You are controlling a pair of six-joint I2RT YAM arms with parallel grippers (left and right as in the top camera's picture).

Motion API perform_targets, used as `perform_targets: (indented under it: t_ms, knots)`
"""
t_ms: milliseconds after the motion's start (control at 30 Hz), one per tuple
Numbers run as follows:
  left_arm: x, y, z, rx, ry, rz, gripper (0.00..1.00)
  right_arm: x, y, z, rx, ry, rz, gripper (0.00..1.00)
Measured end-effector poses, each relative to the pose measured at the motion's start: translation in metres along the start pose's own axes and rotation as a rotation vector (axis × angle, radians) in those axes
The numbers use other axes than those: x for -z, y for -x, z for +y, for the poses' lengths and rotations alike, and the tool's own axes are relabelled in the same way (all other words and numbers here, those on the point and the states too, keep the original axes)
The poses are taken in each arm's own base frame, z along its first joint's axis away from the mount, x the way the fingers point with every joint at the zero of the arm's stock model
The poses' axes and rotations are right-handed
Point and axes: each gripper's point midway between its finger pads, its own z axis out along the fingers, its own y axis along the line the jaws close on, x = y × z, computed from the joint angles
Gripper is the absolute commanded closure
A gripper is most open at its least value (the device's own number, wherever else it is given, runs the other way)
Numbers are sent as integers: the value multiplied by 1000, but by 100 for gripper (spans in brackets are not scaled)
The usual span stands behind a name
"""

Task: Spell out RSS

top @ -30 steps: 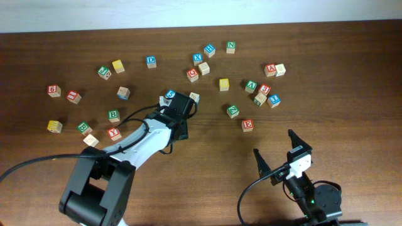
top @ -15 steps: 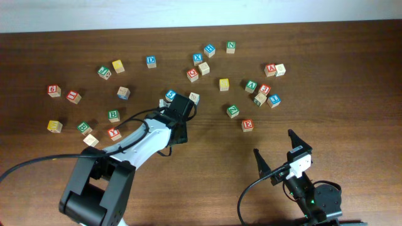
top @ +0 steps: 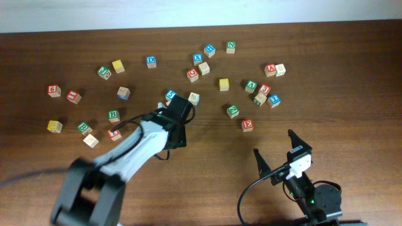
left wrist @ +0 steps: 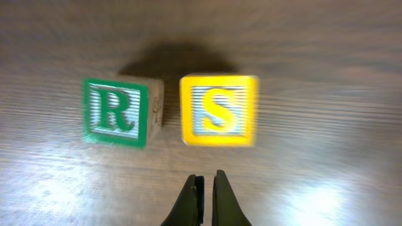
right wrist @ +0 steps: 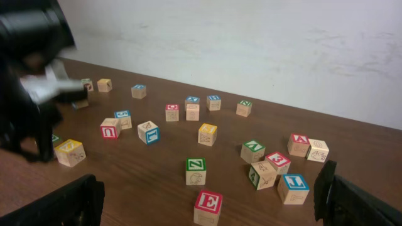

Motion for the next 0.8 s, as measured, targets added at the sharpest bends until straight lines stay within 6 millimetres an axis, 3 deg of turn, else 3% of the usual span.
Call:
perform_targets:
  t_ms: [67, 133, 200, 267, 300, 367, 433, 567, 700, 800]
  knots:
    - [45, 18, -8, 1, -75, -131, 100, 0, 0, 0, 0, 0, 0, 2]
    - [101, 40, -1, 3, -118, -310, 100, 0, 0, 0, 0, 0, 0, 2]
    - [123, 52, 23, 11, -75, -384, 100, 0, 0, 0, 0, 0, 0, 2]
    - [116, 57, 48, 31, -20, -365, 100, 0, 0, 0, 0, 0, 0, 2]
    - [104, 63, 75, 83, 26, -337, 100, 0, 0, 0, 0, 0, 0, 2]
    - [89, 70, 88, 86, 8, -309, 100, 0, 0, 0, 0, 0, 0, 2]
    - [56, 70, 105, 90, -17, -223, 100, 0, 0, 0, 0, 0, 0, 2]
    - [3, 51, 92, 7, -96, -59, 100, 0, 0, 0, 0, 0, 0, 2]
    - [-29, 39, 86, -17, -112, 25, 100, 0, 0, 0, 0, 0, 0, 2]
    - [-35, 36, 85, -22, -114, 40, 100, 0, 0, 0, 0, 0, 0, 2]
